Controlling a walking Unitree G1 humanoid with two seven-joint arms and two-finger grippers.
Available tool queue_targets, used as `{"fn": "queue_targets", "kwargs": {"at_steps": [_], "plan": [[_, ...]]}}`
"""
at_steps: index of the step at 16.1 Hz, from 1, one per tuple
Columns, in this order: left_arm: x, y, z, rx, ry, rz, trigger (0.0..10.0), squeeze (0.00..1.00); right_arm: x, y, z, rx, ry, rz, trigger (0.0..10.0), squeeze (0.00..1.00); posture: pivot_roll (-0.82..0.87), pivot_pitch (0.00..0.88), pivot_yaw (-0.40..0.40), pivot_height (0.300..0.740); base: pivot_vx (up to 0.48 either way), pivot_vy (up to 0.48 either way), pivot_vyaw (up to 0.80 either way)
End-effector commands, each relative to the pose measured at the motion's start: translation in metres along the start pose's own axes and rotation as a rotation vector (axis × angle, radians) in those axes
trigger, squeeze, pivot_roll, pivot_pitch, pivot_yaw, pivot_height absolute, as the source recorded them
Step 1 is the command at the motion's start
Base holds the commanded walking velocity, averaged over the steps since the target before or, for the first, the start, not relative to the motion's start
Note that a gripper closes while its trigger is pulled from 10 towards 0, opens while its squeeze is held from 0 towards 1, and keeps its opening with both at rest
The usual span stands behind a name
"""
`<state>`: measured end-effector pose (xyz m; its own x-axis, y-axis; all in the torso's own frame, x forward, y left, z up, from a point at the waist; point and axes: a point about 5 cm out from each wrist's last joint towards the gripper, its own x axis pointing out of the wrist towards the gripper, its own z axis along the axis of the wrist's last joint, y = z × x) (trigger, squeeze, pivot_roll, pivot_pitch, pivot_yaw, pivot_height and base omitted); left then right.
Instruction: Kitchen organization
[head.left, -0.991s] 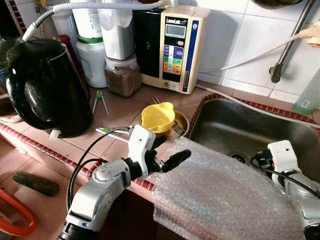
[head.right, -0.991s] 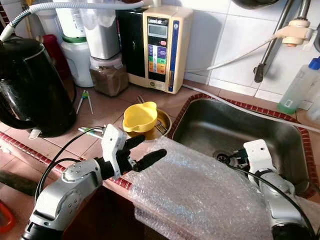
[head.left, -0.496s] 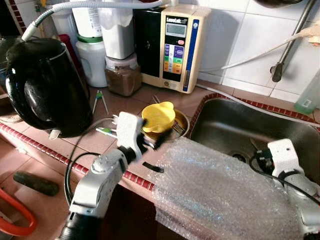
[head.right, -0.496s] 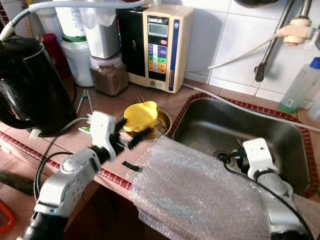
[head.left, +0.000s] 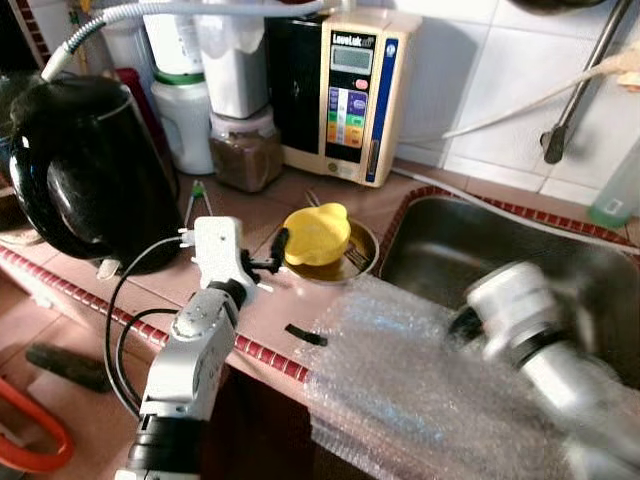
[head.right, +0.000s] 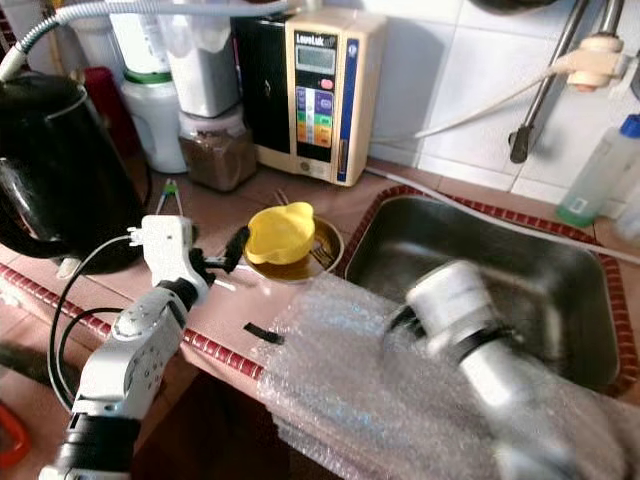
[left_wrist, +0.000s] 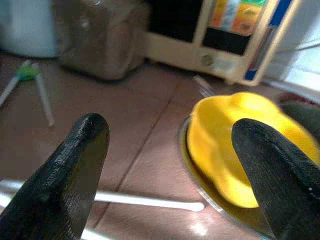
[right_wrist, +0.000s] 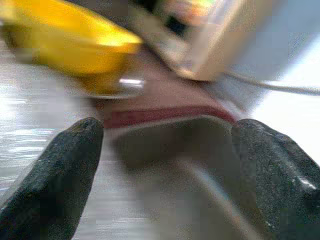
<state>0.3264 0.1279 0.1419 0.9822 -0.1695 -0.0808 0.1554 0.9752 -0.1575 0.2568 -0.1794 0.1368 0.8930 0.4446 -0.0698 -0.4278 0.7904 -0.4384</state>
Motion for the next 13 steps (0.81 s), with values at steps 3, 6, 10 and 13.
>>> {"fn": "queue_targets", "kwargs": {"at_steps": [3,6,10,13], "plan": [[0.004,0.006,-0.009,-0.016,0.103,0.072,10.0,1.00,0.000,0.022,0.015,0.018,-0.042,0.118,10.0,1.00,0.08,0.000,0.011,0.740,0.000,0.000,0.00],[0.012,0.010,-0.012,-0.073,0.133,0.131,10.0,0.00,-0.005,0.038,0.023,0.059,-0.049,0.210,10.0,1.00,0.07,0.000,0.016,0.740,0.000,0.000,0.00],[0.019,0.015,-0.018,-0.091,0.208,0.212,10.0,0.00,-0.006,0.044,0.025,0.047,-0.033,0.230,10.0,0.96,0.06,0.000,0.024,0.740,0.000,0.000,0.00],[0.021,0.019,-0.023,-0.070,0.253,0.268,10.0,0.00,-0.006,0.051,0.028,0.051,-0.036,0.257,10.0,0.96,0.06,0.000,0.025,0.740,0.000,0.000,0.00]]}}
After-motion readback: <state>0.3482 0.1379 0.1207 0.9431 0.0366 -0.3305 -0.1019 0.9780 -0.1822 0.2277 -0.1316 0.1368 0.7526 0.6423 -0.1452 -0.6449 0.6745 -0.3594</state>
